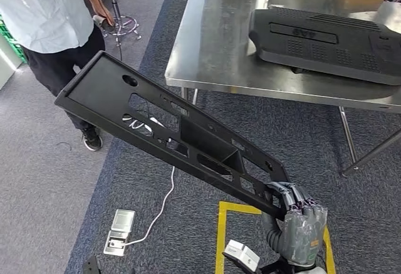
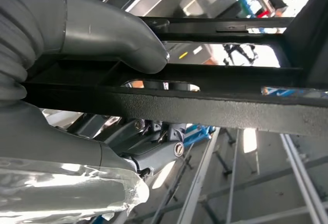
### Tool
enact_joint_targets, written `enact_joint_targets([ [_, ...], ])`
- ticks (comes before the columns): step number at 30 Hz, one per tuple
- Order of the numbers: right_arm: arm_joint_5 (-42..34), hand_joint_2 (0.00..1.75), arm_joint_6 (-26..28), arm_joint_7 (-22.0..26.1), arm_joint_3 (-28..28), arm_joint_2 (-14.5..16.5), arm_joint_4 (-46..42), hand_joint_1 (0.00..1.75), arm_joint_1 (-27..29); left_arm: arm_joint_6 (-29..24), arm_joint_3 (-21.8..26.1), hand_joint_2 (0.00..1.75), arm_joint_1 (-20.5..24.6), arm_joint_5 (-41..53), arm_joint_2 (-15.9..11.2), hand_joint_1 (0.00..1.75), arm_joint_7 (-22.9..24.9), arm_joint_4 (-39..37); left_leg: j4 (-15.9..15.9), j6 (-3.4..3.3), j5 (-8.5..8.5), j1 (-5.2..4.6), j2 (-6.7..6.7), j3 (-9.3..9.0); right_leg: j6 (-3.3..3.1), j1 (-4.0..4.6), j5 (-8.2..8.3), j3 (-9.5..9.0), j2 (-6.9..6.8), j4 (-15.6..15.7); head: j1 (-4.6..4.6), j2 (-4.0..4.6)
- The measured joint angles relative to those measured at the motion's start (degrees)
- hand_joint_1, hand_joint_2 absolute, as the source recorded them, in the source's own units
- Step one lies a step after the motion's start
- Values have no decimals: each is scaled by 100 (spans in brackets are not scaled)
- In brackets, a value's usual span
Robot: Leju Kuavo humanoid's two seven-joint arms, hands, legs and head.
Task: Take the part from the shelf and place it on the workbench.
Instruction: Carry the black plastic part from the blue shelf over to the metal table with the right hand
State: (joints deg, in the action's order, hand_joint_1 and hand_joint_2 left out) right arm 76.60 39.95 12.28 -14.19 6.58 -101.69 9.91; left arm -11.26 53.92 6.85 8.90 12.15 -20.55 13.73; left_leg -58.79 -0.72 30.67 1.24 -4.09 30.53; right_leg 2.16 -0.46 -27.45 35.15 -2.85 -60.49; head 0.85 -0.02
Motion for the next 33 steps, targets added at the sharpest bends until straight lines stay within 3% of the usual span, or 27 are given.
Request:
enact_joint_targets([
  [2, -16, 175, 0, 1, -1, 0, -1, 175, -5, -1, 0, 175, 3, 3, 0, 0, 1, 0, 16, 64, 33, -21, -77, -38, -77, 58, -10, -79, -64, 175, 5, 0],
  [4, -36, 175, 1, 9, 2, 2, -5, 175, 3, 7, -1, 175, 9, 3, -1, 0, 2, 0, 39, 118, 66, -10, -128, -85, -145, 51, -6, -82, 27, 202, 7, 0],
  [6, -34, 175, 1, 28, 0, 9, -13, 175, -2, 32, -2, 175, 11, 3, -5, 0, -5, 0, -72, 132, 144, 3, 3, -62, -202, 37, -3, -116, 97, 234, 14, 0],
  [8, -14, 175, 0, 50, -6, 14, -11, 175, -13, 77, -2, 175, 10, 3, -12, 0, -34, 0, -113, -52, 115, -8, 152, -38, -226, 64, -37, -148, 158, 216, 24, 0],
  [9, -1, 175, -1, 60, -8, 15, -6, 175, -16, 117, -2, 175, 10, 3, -15, 0, -57, 0, -60, -129, 77, -12, 158, -61, -232, 87, -57, -155, 180, 199, 32, 0],
  [10, 11, 175, 0, 67, -9, 14, -1, 175, -16, 166, -2, 175, 14, 3, -18, 0, -84, 0, 12, -133, 63, -7, 155, -103, -245, 101, -78, -162, 200, 188, 33, 0],
  [12, 33, 175, 0, 97, -10, 13, 10, 175, -23, 268, -2, 175, 16, 4, -19, 0, -123, 0, 77, 19, 89, 13, 152, -152, -261, 110, -94, -158, 213, 179, 39, 0],
  [13, 47, 175, 0, 121, -11, 13, 14, 175, -29, 303, -2, 175, 15, 3, -19, 0, -134, 0, 92, 75, 81, 18, 153, -159, -264, 110, -98, -156, 213, 176, 37, 0],
  [16, 127, 175, 0, 204, -13, 15, 16, 175, -59, 366, -2, 175, 11, 2, -20, 0, -148, 0, 91, 79, 89, 18, 154, -159, -259, 100, -95, -154, 212, 184, 36, 0],
  [20, 243, 175, 1, 246, -19, 51, -8, 175, -88, 432, -2, 175, 14, 2, -22, 0, -173, 0, 324, -29, -12, 25, 153, -278, -192, 71, -82, -202, 215, 261, 39, 0],
  [21, 267, 175, 2, 243, -21, 60, -17, 175, -99, 437, -2, 175, 16, 2, -20, 0, -178, 0, 441, -44, -59, 49, 149, -354, -158, 65, -133, -174, 226, 172, 37, -1],
  [23, 293, 175, 2, 234, -22, 61, -21, 175, -113, 434, -2, 175, 17, 3, -14, 0, -179, 0, 559, -35, -92, 101, 145, -473, -73, 22, -365, 79, 249, -368, 27, -1],
  [25, 296, 175, 1, 227, -21, 57, -15, 175, -102, 428, -1, 175, 10, 2, -11, 0, -175, 0, 565, 24, -47, 154, 149, -543, 33, -59, -547, 471, 257, -1055, 25, 0],
  [26, 296, 175, 0, 226, -20, 55, -13, 175, -95, 424, -1, 175, 1, 2, -10, 0, -175, 0, 564, 72, -9, 189, 153, -588, 91, -105, -506, 582, 255, -1189, 25, 0],
  [27, 296, 175, 0, 226, -18, 54, -11, 175, -92, 420, 0, 175, -8, 2, -10, 0, -175, 0, 560, 127, 38, 233, 160, -647, 154, -152, -342, 580, 252, -1090, 25, -1],
  [29, 286, 175, -1, 228, -16, 52, -9, 175, -94, 413, 0, 175, -18, 2, -13, 0, -175, 0, 536, 259, 161, 323, 171, -779, 302, -234, 96, 325, 226, -442, 21, -1],
  [30, 278, 175, -1, 233, -16, 53, -10, 175, -97, 411, -1, 175, -11, 2, -18, 0, -174, -1, 502, 334, 229, 344, 175, -822, 333, -252, 202, 188, 216, -142, -3, -1],
  [31, 267, 175, -2, 240, -15, 55, -11, 175, -98, 411, -2, 175, -4, 7, -24, 0, -173, -1, 482, 397, 281, 349, 175, -843, 296, -254, 202, 116, 209, 16, -20, 0],
  [33, 251, 175, -3, 255, -8, 60, -17, 175, -93, 409, -3, 175, 3, 13, -33, 0, -173, -1, 472, 475, 320, 329, 173, -850, 108, -230, 50, 117, 226, 29, -33, 0],
])
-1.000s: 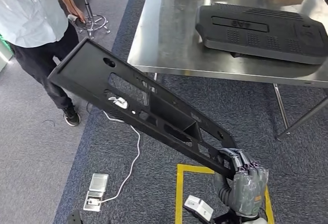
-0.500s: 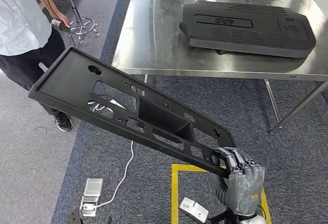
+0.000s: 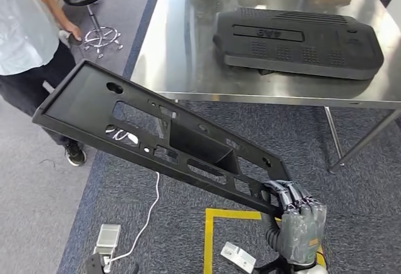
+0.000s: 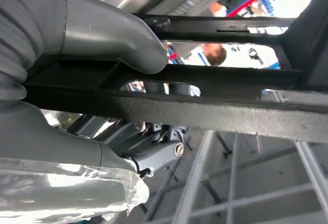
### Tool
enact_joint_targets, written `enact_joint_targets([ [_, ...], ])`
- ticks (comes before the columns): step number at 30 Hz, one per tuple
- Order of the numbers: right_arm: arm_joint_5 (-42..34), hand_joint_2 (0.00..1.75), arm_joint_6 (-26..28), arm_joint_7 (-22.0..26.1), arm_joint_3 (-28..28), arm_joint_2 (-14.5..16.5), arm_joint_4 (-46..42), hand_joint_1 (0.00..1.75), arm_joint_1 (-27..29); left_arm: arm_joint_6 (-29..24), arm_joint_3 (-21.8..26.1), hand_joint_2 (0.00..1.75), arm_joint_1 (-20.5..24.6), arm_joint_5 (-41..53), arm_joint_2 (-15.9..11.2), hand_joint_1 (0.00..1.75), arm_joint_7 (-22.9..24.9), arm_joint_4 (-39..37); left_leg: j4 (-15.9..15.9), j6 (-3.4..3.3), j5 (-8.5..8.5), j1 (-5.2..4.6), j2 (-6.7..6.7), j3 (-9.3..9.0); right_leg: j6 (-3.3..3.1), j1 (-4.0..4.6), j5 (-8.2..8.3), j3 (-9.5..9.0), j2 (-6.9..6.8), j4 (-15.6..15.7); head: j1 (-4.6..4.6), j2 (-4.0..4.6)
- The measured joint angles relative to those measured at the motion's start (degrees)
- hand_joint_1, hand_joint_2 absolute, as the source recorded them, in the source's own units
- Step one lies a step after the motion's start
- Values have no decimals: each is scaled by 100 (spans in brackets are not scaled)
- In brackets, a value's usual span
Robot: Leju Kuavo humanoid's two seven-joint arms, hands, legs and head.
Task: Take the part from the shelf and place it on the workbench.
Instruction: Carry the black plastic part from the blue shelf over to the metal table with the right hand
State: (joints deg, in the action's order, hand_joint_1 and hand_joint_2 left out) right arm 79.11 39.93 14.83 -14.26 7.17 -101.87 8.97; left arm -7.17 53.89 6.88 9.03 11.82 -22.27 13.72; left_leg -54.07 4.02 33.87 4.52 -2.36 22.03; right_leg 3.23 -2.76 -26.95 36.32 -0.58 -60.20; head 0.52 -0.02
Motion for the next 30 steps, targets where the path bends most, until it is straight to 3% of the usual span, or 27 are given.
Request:
enact_joint_targets([
  [2, -4, 175, 2, 11, 11, 4, -9, 175, 6, 1, 1, 175, 1, -16, 4, 0, 0, 1, -19, 17, 33, 9, 10, -7, -148, 19, -81, 9, 37, -45, 34, 0],
  [4, -2, 175, 3, 24, 12, 13, -26, 175, -10, 10, 1, 175, 17, -39, 9, 0, 2, -1, -455, -31, 240, -6, 61, 198, -237, 46, -131, -47, 68, -35, 54, 0],
  [6, -2, 175, 3, 33, 11, 26, -34, 175, -28, 18, 1, 175, 20, -45, 9, 0, 2, -1, -1424, -123, 567, -92, 115, 769, -313, 100, -184, -116, 86, -19, 66, 0],
  [7, -4, 175, 3, 38, 11, 31, -33, 175, -32, 18, 1, 175, 14, -46, 9, 0, 3, -1, -1870, -175, 650, -148, 127, 1086, -347, 138, -215, -152, 102, -16, 67, 0],
  [8, -9, 175, 3, 43, 12, 34, -32, 175, -32, 17, 2, 175, 6, -51, 9, 0, 3, -1, -2137, -239, 621, -201, 136, 1335, -377, 179, -248, -195, 124, -16, 67, 0],
  [9, -14, 175, 3, 49, 12, 34, -32, 175, -32, 14, 2, 175, -1, -55, 9, 0, 4, -1, -2161, -318, 463, -254, 145, 1473, -399, 219, -283, -246, 150, -15, 67, 0],
  [12, -68, 175, 3, 92, 12, 48, -30, 175, -37, 3, 3, 175, -7, -60, -1, 0, 8, -2, -1325, -624, -362, -432, 194, 1418, -422, 317, -398, -414, 208, -11, 44, 0],
  [13, -96, 175, 2, 116, 12, 54, -27, 175, -40, -1, 3, 175, -7, -55, -4, 0, 10, -3, -1078, -691, -523, -482, 209, 1366, -412, 326, -422, -435, 225, -10, 32, 0],
  [14, -124, 175, 2, 138, 13, 59, -25, 175, -43, -5, 3, 175, -5, -51, -9, 0, 13, -5, -933, -725, -575, -516, 219, 1336, -394, 322, -434, -429, 235, -7, 21, 0],
  [17, -172, 175, 3, 194, 21, 73, -33, 175, -48, -17, 3, 175, 9, -66, -3, 0, 16, -7, -664, -700, -489, -515, 219, 1239, -303, 306, -439, -403, 226, 36, 26, 0],
  [19, -192, 175, 4, 232, 26, 78, -40, 175, -65, -14, 3, 175, 12, -77, 12, 0, 19, -8, -511, -691, -479, -464, 215, 1138, -226, 314, -559, -350, 182, -127, 10, 0],
  [20, -197, 175, 4, 245, 27, 78, -39, 175, -72, -12, 3, 175, 13, -77, 18, 0, 21, -8, -481, -690, -479, -448, 212, 1096, -188, 302, -685, -239, 160, -378, 3, 0],
  [22, -200, 175, 3, 270, 31, 78, -26, 175, -74, -9, 3, 175, 13, -77, 18, 0, 25, -8, -474, -692, -451, -444, 204, 1040, -118, 267, -942, 152, 134, -1111, -4, 0],
  [23, -200, 175, 3, 283, 35, 78, -15, 175, -70, -9, 3, 175, 11, -77, 18, 0, 28, -8, -475, -690, -428, -444, 202, 1013, -95, 253, -965, 311, 127, -1355, -4, 0],
  [24, -199, 175, 3, 297, 38, 78, -5, 175, -67, -9, 3, 175, 9, -77, 18, 0, 32, -8, -475, -686, -404, -443, 201, 980, -79, 245, -871, 379, 122, -1393, -4, 0],
  [25, -195, 175, 3, 310, 40, 79, 3, 175, -70, -8, 3, 175, 8, -77, 18, 0, 37, -8, -476, -678, -377, -442, 203, 940, -74, 243, -670, 333, 117, -1200, -5, 0],
  [27, -183, 175, 2, 329, 39, 80, 8, 175, -79, -5, 3, 175, 10, -77, 19, 0, 42, -8, -473, -646, -315, -447, 205, 858, -104, 254, -225, 50, 101, -472, -5, 0],
  [28, -179, 175, 2, 332, 39, 83, 9, 175, -84, -3, 3, 175, 12, -77, 20, 0, 44, -8, -473, -622, -290, -454, 206, 835, -144, 267, -109, -75, 94, -178, -3, 0],
  [30, -183, 175, 2, 333, 44, 92, 14, 175, -90, 1, 3, 175, 16, -77, 20, 0, 49, -8, -466, -567, -262, -463, 201, 829, -240, 300, -109, -167, 91, 32, 2, 0],
])
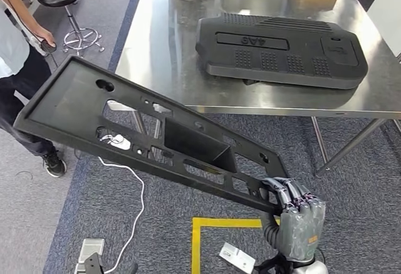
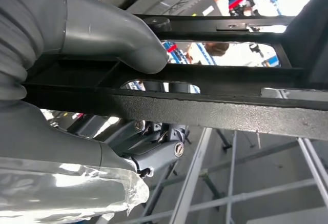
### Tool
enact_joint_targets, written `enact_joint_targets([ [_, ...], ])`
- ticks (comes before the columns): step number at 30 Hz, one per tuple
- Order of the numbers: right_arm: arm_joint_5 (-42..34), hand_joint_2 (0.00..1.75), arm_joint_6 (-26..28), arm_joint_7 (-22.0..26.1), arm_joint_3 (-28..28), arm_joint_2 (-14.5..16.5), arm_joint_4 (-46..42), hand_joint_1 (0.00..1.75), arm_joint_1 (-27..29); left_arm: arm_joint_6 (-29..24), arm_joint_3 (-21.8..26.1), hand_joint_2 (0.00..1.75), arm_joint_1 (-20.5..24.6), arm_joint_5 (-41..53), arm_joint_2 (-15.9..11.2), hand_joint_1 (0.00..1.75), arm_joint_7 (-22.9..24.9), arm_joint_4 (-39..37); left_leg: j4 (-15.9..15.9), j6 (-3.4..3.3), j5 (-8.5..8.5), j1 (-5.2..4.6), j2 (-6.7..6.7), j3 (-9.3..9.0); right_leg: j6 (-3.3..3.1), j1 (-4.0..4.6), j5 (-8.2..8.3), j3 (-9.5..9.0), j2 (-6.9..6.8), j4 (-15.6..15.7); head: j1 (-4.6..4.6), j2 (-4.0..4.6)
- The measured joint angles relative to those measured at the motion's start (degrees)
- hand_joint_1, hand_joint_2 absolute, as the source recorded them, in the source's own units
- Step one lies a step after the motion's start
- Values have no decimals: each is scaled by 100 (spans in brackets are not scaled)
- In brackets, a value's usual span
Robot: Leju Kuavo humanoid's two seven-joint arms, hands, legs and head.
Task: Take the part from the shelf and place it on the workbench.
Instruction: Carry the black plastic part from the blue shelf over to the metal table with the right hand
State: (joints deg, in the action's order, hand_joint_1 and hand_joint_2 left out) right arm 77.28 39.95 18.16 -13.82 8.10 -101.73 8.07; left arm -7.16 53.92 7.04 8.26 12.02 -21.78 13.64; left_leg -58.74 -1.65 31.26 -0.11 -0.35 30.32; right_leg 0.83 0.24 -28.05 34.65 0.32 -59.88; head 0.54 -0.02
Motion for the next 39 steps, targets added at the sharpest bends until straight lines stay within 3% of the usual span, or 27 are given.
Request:
enact_joint_targets([
  [2, -11, 175, 1, 0, 9, 10, 0, 175, 2, 1, 0, 175, 5, -1, -1, 0, 2, 0, 10, 51, 29, 6, -7, -11, -73, -8, -15, -21, 7, 60, 2, 0],
  [4, -15, 175, 1, 1, 14, 23, -1, 175, -3, 2, 0, 175, 10, -1, -2, 0, -1, 0, -171, 105, 162, 11, -6, 53, -126, -42, -13, -71, 4, 124, 7, 0],
  [7, -17, 175, 1, 1, 15, 48, 4, 175, -11, 3, 0, 175, 9, 0, -3, 0, -2, 0, -1165, 174, 572, 45, -2, 584, -177, -59, -33, -111, -4, 155, 15, 0],
  [8, -20, 175, 1, 1, 16, 51, 7, 175, -10, 3, 0, 175, 6, 0, -4, 0, -2, 0, -1449, 191, 629, 59, -2, 765, -182, -60, -43, -120, 0, 154, 15, 0],
  [9, -22, 175, 1, 1, 17, 51, 11, 175, -8, 3, 0, 175, 4, 0, -6, 0, -1, 0, -1561, 203, 584, 74, -2, 870, -181, -64, -58, -134, 8, 154, 15, 0],
  [10, -23, 175, 1, 1, 18, 51, 15, 175, -7, 3, 0, 175, 3, 0, -7, 0, -1, 0, -1441, 214, 419, 90, -2, 862, -170, -69, -76, -160, 20, 153, 16, 0],
  [12, -23, 175, 0, 0, 18, 52, 21, 175, -7, 4, 0, 175, 0, 0, -10, 0, -1, 0, -775, 234, -38, 125, -1, 616, -119, -82, -129, -234, 45, 150, 14, 0],
  [14, -23, 175, -1, -10, 17, 54, 23, 175, -12, 6, 0, 175, 3, 0, -9, 0, -1, -1, -230, 216, -249, 127, 4, 391, -45, -72, -176, -277, 63, 135, 10, 0],
  [17, -20, 175, -1, -27, 20, 54, 25, 175, -15, 11, 0, 175, 3, 0, -6, 0, 1, -2, -112, 106, -220, 92, 11, 339, 42, -77, -198, -294, 69, 157, 6, 0],
  [19, -19, 175, -1, -28, 20, 54, 25, 175, -17, 14, 0, 175, 5, 0, -5, 0, -1, -2, -88, 32, -208, 101, 10, 302, 92, -90, -299, -265, 50, 33, 3, 0],
  [20, -20, 175, 0, -28, 20, 54, 25, 175, -20, 17, 0, 175, 10, 1, -4, 0, -2, -2, -78, -1, -197, 107, 8, 277, 113, -92, -418, -165, 38, -193, 1, 0],
  [22, -21, 175, 1, -33, 20, 53, 33, 175, -20, 28, 0, 175, 15, 0, -3, 0, -4, -2, -75, -51, -162, 95, 2, 237, 135, -92, -724, 234, 17, -960, -3, 0],
  [23, -21, 175, 0, -39, 21, 52, 39, 175, -16, 33, 0, 175, 12, 0, -2, 0, -6, -2, -76, -67, -141, 83, 0, 216, 136, -92, -812, 446, 11, -1315, -3, 0],
  [24, -20, 175, -1, -44, 22, 51, 47, 175, -12, 37, 0, 175, 9, -1, -2, 0, -8, -2, -76, -77, -118, 71, 2, 188, 129, -90, -798, 580, 7, -1500, -3, 0],
  [25, -20, 175, -1, -49, 23, 51, 53, 175, -10, 39, 0, 175, 6, -1, -2, 0, -10, -2, -76, -81, -90, 60, 7, 150, 112, -85, -665, 605, 5, -1455, -3, 0],
  [27, -19, 175, -1, -52, 25, 50, 58, 175, -13, 43, 0, 175, 3, -1, 1, 0, -13, -3, -72, -68, -19, 49, 18, 52, 44, -54, -195, 370, 3, -792, -3, 0],
  [29, -18, 175, -1, -52, 24, 50, 62, 175, -21, 46, 0, 175, 9, 0, 9, 0, -13, -8, -65, -24, 46, 39, 23, -11, -41, -4, 64, 110, -2, -175, -2, 0],
  [31, -18, 175, -1, -55, 26, 51, 66, 175, -24, 50, 0, 175, 16, 0, 13, 0, -14, -13, -35, 31, 77, 39, 18, -31, -97, 31, 28, 33, -1, -7, 2, 0],
  [33, -16, 175, 0, -57, 28, 52, 63, 175, -21, 51, 0, 175, 19, 0, 11, 0, -16, -13, -9, 87, 111, 39, 11, -70, -128, 11, 4, -24, 9, 86, 8, 0],
  [35, -11, 175, 1, -61, 25, 54, 61, 175, -29, 51, 0, 175, 23, 0, 9, 0, -18, -13, -269, 137, 250, 37, 9, 30, -168, -27, -13, -124, 3, 174, 17, 0],
  [38, -5, 175, 1, -92, 16, 54, 68, 175, -30, 44, 0, 175, 19, 0, 7, 0, -13, -13, -1366, 195, 596, 65, 10, 686, -215, -36, -102, -248, -8, 200, 26, 0],
  [39, -2, 175, 0, -102, 16, 54, 72, 175, -22, 40, 0, 175, 16, 0, 6, 0, -11, -13, -1593, 209, 587, 74, 10, 870, -216, -36, -142, -296, -2, 200, 27, 0],
])
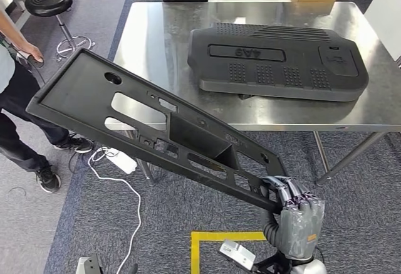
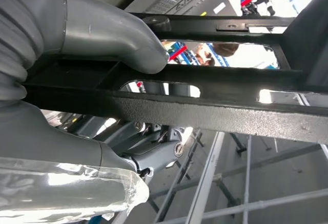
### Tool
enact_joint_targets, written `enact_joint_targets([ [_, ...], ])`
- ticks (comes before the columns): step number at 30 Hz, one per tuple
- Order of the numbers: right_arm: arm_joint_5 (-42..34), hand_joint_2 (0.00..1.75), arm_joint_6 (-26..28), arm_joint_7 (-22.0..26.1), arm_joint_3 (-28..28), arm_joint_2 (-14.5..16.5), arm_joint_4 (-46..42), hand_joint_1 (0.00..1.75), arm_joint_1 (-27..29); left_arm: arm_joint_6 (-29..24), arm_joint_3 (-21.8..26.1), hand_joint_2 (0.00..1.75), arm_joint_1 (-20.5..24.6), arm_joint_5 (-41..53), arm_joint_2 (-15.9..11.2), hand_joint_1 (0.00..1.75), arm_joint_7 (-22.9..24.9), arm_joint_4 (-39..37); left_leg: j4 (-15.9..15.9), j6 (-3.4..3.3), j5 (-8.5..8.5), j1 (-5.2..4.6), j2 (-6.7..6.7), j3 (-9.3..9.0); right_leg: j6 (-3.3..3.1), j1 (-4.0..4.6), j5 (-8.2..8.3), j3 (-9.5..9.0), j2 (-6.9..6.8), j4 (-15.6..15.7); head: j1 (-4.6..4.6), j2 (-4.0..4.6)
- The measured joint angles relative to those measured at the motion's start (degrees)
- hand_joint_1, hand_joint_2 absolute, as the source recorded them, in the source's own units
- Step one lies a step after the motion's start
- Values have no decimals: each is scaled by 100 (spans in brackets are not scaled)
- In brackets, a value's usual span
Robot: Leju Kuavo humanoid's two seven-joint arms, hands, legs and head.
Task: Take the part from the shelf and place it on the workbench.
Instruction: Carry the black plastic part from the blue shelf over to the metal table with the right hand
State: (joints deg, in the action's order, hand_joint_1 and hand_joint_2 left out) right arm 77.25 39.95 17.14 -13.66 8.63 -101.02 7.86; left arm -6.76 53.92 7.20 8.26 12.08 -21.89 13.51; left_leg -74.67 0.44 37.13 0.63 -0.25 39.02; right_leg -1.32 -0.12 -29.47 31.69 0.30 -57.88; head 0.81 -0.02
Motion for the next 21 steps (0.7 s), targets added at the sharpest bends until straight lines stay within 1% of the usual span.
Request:
enact_joint_targets([
  [1, 2, 175, 0, -5, 0, 0, 3, 175, 7, -3, 0, 175, -3, 0, -2, 0, 2, 0, -18, 8, -126, 8, 0, 85, 6, -2, -45, -58, 10, 0, 1, 0],
  [2, 4, 175, -1, -8, -1, 0, 7, 175, 13, -4, 0, 175, -5, 0, -3, 0, 3, 0, 191, 11, -365, 17, 0, 63, 19, -4, -97, -131, 22, 0, 2, 0],
  [3, 5, 175, -1, -12, -1, 0, 9, 175, 16, -4, 0, 175, -6, 0, -4, 0, 4, 0, 553, 7, -651, 27, -1, -35, 40, -7, -157, -212, 32, 0, 2, 0],
  [4, 5, 175, -1, -16, -1, 0, 11, 175, 15, -4, 0, 175, -9, 0, -5, 0, 5, -2, 884, -2, -862, 23, -1, -153, 74, -1, -218, -280, 40, -2, -2, 0],
  [5, 6, 175, -1, -20, -1, 0, 13, 175, 13, -4, 0, 175, -9, 6, -5, 0, 7, -4, 1167, -27, -972, 14, -2, -265, 111, 2, -271, -329, 47, -7, -5, 0],
  [6, 6, 175, -1, -22, -2, -1, 14, 175, 12, -4, 0, 175, -8, 9, -6, 0, 9, -6, 1317, -57, -986, -4, -1, -334, 148, 0, -307, -357, 50, -4, -9, 0],
  [8, 8, 175, -1, -26, -3, -2, 14, 175, 10, -4, 0, 175, -6, 15, -6, 0, 11, -9, 1403, -140, -894, -32, 5, -400, 210, -11, -325, -386, 51, -9, -9, 0],
  [9, 9, 175, 0, -28, -3, -2, 13, 175, 10, -4, 0, 175, -7, 12, -6, 0, 12, -9, 1423, -174, -881, -28, 12, -431, 233, -19, -333, -399, 44, -35, -10, 0],
  [10, 10, 175, 1, -29, -2, -2, 10, 175, 6, -4, 0, 175, -8, 12, -6, 0, 13, -9, 1449, -211, -862, -17, 16, -476, 257, -19, -358, -376, 37, -135, -14, 0],
  [11, 10, 175, 1, -31, -2, -3, 8, 175, 0, -2, 0, 175, -8, 13, -6, 0, 13, -9, 1474, -241, -844, -2, 19, -527, 280, -23, -418, -286, 30, -325, -20, 0],
  [12, 9, 175, 1, -31, -2, -3, 7, 175, -2, 0, 0, 175, -7, 13, -6, 0, 13, -9, 1494, -264, -819, 7, 18, -572, 304, -28, -515, -123, 24, -621, -25, 0],
  [14, 9, 175, 1, -40, 0, -7, 9, 175, 7, 0, 0, 175, -10, 14, -6, 0, 14, -9, 1503, -290, -751, 8, 17, -647, 341, -39, -746, 354, 14, -1336, -29, 0],
  [15, 10, 175, 1, -50, 2, -10, 10, 175, 18, -2, 0, 175, -14, 14, -6, 0, 14, -9, 1503, -289, -709, 6, 20, -694, 350, -42, -787, 561, 10, -1574, -29, 0],
  [16, 12, 175, 1, -61, 3, -14, 10, 175, 26, -4, 0, 175, -19, 14, -6, 0, 14, -9, 1503, -284, -661, 5, 25, -755, 350, -43, -720, 688, 7, -1626, -29, 0],
  [17, 14, 175, 1, -72, 4, -17, 10, 175, 29, -4, 0, 175, -22, 13, -5, 0, 14, -9, 1503, -273, -608, 5, 31, -829, 344, -42, -531, 718, 6, -1474, -29, 0],
  [18, 16, 175, 1, -76, 4, -19, 8, 175, 30, -3, 0, 175, -24, 13, -3, 0, 14, -9, 1505, -256, -551, 7, 37, -910, 331, -40, -245, 661, 5, -1144, -30, 0],
  [19, 19, 175, 1, -80, 5, -21, 7, 175, 31, -1, 0, 175, -25, 13, -2, 0, 14, -10, 1511, -235, -498, 8, 41, -991, 310, -32, -3, 587, 0, -812, -28, 0],
  [20, 23, 175, 1, -81, 7, -22, 3, 175, 32, 1, 0, 175, -22, 13, 0, 0, 14, -12, 1522, -211, -455, 8, 43, -1044, 280, -15, 132, 526, -7, -521, -31, 0],
  [21, 29, 175, 0, -81, 9, -25, -6, 175, 38, 3, 0, 175, -21, 14, 1, 0, 16, -14, 1542, -179, -419, 6, 43, -1079, 241, 3, 214, 490, -12, -345, -26, 0],
])
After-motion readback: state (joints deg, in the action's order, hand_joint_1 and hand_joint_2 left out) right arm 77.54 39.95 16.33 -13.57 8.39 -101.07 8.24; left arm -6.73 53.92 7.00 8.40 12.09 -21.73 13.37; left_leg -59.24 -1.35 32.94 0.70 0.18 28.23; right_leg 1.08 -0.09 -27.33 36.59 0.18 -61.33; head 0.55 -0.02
